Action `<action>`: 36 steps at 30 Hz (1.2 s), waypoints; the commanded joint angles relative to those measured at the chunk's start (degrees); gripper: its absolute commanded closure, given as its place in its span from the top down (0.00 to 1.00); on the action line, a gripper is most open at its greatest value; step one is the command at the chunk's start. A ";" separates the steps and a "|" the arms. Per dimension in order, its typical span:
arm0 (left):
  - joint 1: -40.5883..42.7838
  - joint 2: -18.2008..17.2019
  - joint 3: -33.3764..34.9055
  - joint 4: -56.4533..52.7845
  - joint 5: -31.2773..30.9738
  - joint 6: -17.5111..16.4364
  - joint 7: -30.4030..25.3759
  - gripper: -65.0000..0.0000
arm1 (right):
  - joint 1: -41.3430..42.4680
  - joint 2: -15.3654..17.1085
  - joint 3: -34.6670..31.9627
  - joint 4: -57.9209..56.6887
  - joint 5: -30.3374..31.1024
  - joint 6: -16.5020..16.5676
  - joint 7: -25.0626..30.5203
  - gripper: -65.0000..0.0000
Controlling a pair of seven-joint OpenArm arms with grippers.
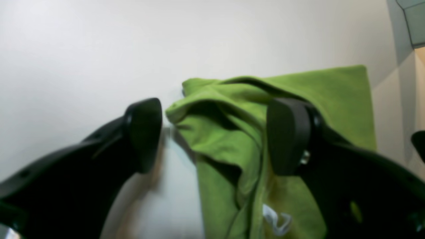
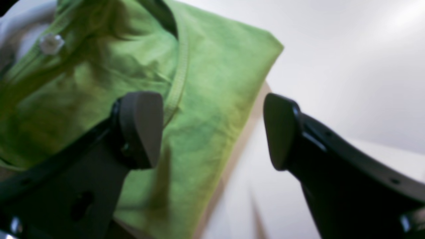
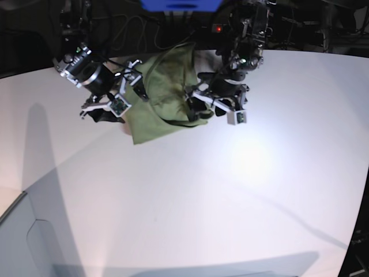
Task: Fold the T-shirt properly
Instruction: 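Grasp the bundle's edge with the left gripper while the right gripper holds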
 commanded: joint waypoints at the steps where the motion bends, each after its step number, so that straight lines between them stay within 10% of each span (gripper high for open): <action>1: -0.43 0.15 -0.13 0.90 -0.19 -0.32 -1.00 0.73 | 0.26 0.96 0.12 0.91 0.88 1.00 1.37 0.70; 36: -1.75 -0.29 -3.30 -2.62 -11.09 -0.41 -0.56 0.68 | 0.26 1.66 0.12 0.82 0.88 1.00 1.37 0.70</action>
